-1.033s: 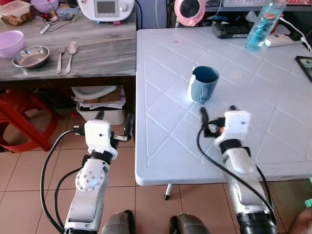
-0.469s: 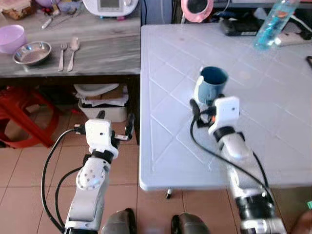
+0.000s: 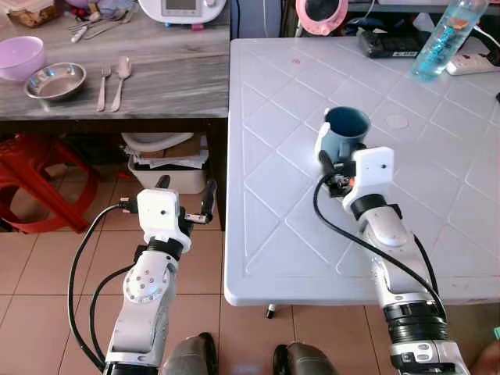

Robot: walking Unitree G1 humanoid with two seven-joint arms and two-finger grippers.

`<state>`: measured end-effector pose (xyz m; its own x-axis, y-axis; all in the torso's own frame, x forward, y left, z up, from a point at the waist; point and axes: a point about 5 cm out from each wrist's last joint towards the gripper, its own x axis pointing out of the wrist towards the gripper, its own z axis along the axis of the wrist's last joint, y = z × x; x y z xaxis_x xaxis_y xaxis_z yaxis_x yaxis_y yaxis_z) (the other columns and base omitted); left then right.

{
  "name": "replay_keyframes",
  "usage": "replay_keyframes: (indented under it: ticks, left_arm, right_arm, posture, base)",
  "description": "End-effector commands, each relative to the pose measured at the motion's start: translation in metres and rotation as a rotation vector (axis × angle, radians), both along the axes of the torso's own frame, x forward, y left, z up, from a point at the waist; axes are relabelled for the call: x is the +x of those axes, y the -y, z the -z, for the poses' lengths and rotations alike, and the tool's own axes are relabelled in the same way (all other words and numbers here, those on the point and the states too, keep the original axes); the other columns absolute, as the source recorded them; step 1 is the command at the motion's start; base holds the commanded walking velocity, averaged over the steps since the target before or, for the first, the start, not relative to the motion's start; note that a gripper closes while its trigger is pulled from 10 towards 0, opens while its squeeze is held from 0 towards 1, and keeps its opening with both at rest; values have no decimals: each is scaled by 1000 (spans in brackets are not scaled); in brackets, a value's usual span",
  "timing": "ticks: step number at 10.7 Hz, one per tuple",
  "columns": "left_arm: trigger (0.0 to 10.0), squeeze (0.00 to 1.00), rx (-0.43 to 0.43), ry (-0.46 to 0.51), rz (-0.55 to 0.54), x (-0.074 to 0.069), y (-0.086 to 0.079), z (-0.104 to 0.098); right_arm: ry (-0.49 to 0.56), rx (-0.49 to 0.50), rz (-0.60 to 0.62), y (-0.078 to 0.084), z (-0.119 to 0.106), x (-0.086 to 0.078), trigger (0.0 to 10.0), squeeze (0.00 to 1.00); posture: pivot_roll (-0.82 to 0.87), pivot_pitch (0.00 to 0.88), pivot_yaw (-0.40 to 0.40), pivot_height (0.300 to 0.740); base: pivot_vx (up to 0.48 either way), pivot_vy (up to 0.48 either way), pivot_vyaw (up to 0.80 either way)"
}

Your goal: Setting the table

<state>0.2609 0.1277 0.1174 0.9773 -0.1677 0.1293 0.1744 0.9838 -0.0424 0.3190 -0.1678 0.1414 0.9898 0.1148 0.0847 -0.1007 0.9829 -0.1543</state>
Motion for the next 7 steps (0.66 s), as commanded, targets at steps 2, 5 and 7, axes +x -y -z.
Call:
replay_keyframes:
  ticks: [2, 5, 7]
  left_arm:
    - [10000, 0, -1, -10, 1, 2, 0, 1]
    - [10000, 0, -2, -8, 1, 3, 0, 0]
    - [10000, 0, 2, -9, 3, 3, -1, 1]
  right_arm:
    - [11, 8, 6, 1, -4, 4, 0, 0]
    - [13, 10, 11, 0, -3, 3, 0, 0]
    - [14, 13, 18, 1, -2, 3, 0, 0]
  posture:
    - [-59, 144, 23, 740]
    - [-59, 142, 25, 740]
    - [-58, 142, 28, 740]
  base:
    - [0, 0, 0]
    - [0, 0, 0]
    - [0, 0, 0]
